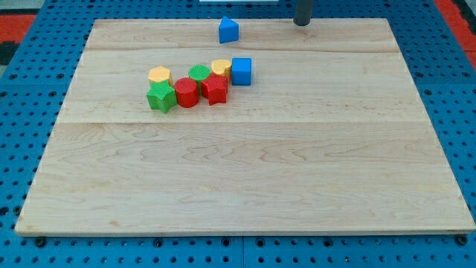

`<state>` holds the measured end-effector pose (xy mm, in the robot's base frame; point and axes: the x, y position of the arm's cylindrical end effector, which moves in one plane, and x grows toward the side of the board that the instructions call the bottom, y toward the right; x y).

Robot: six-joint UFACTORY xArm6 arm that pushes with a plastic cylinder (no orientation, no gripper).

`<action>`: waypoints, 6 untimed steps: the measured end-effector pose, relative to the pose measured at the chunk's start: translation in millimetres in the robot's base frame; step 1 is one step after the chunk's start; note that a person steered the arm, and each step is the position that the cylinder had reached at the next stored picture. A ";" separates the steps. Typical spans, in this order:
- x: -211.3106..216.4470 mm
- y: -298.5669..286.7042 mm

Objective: Move your arm towards the blue cube

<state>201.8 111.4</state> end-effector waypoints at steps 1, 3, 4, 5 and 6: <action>17.7 -16.0; 77.8 115.5; 138.3 80.9; 138.5 -1.8; 156.1 -57.1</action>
